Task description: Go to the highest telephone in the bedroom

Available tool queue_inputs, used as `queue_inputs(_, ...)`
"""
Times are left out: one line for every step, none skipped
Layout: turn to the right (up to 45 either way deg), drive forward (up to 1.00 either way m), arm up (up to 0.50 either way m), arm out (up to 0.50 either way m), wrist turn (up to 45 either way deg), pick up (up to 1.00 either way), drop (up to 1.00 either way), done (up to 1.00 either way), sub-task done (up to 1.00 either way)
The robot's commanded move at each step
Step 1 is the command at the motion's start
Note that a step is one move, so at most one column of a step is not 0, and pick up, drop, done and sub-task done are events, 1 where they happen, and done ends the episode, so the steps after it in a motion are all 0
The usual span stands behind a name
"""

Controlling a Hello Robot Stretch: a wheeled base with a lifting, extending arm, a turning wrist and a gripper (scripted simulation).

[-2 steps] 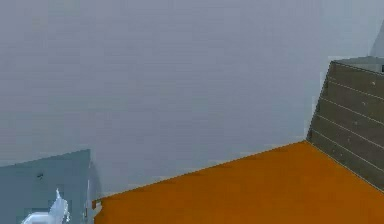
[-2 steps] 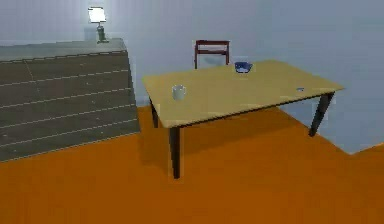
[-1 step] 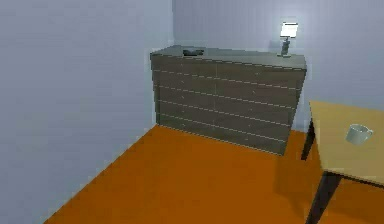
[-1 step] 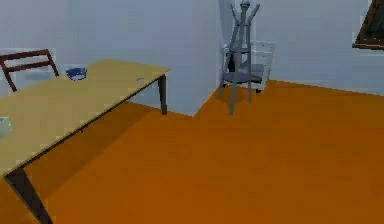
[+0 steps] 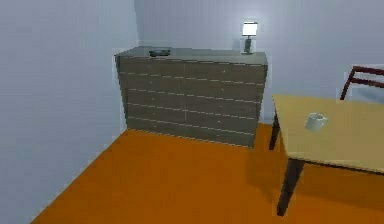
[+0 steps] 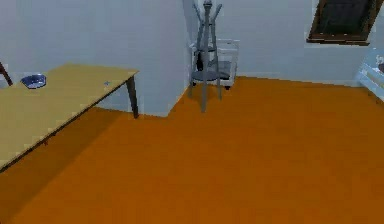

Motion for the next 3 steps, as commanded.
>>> queue_inputs(0.0, 1.00, 0.00, 0.00, 0.0, 0.00, 0.00, 0.00, 0.00)
queue_inputs(6.0, 0.00, 0.00, 0.00, 0.0, 0.00, 0.00, 0.00, 0.00)
queue_inputs(3.0, 0.00, 0.00, 0.00, 0.0, 0.00, 0.00, 0.00, 0.00)
